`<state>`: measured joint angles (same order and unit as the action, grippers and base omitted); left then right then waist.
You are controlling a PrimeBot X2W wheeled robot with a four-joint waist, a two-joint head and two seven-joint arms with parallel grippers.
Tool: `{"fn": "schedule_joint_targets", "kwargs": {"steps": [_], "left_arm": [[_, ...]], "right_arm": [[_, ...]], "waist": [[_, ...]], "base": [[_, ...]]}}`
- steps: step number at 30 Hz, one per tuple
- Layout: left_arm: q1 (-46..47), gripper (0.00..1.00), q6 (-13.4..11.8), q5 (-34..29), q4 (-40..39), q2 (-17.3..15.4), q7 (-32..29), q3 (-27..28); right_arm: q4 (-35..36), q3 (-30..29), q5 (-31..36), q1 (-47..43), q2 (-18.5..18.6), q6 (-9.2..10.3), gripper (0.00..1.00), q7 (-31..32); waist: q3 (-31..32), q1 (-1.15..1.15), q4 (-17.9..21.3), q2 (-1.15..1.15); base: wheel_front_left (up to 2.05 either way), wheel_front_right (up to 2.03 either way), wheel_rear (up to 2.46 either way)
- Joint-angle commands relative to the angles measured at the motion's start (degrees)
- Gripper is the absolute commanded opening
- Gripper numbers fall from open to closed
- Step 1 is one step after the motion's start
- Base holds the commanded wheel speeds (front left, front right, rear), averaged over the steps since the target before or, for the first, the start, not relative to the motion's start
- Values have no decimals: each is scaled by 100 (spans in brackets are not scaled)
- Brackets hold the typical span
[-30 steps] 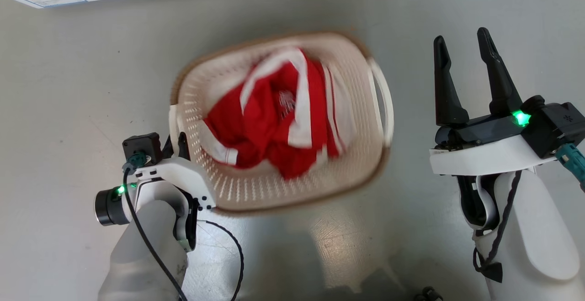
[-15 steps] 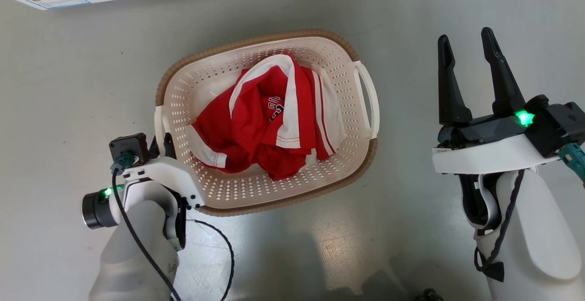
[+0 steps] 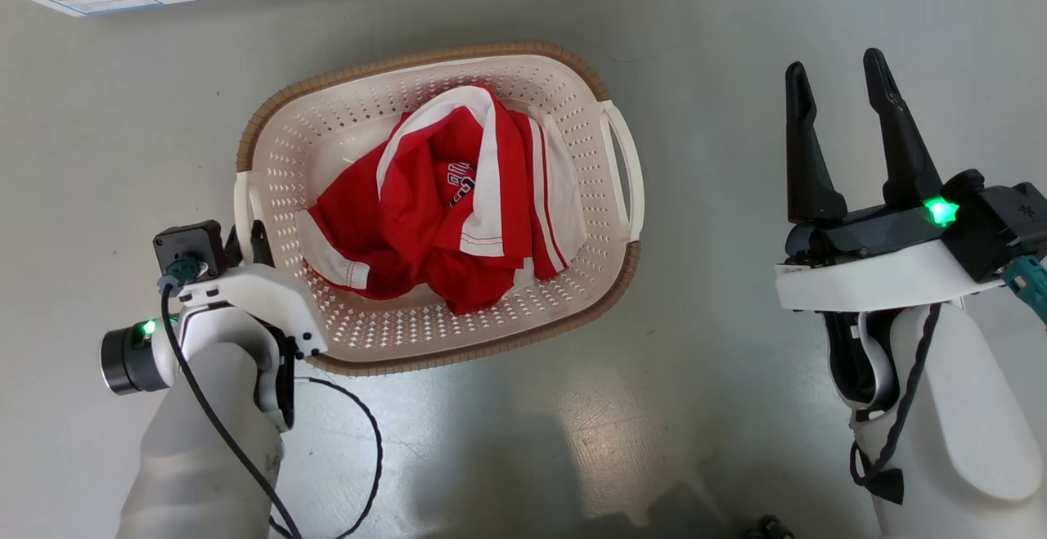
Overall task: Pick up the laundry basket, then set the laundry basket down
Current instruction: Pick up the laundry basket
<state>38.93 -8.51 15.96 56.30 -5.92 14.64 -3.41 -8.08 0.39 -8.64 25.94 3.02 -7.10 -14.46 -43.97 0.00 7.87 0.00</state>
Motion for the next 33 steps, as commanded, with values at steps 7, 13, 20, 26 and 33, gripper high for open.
{"fn": "schedule_joint_targets", "kwargs": {"steps": [7, 13, 20, 26, 33], "left_arm": [[98, 0, 30, -184, 29, -198, 36, 191], [108, 0, 32, -262, -34, -157, 36, 228], [119, 5, 45, -319, 1, -137, 36, 291], [113, 100, 35, -370, -2, -121, 36, 343], [63, 100, 13, -434, -190, -121, 36, 444]], "right_arm": [[115, 90, -12, -61, -14, -39, 100, -54], [115, 93, -7, -67, -14, -39, 100, -54], [104, 99, -3, -65, -14, -39, 100, -54], [82, 91, -7, -58, -14, -39, 100, -54], [69, 86, -16, -56, -14, -39, 100, -54]], "waist": [[-17, 0, 8, 0], [-20, 0, -2, 0], [-17, 0, -2, 0], [-3, 0, 0, 0], [33, 0, -12, 0]], "base": [[0, 0, 0], [0, 0, 0], [0, 0, 0], [0, 0, 0], [0, 0, 0]]}}
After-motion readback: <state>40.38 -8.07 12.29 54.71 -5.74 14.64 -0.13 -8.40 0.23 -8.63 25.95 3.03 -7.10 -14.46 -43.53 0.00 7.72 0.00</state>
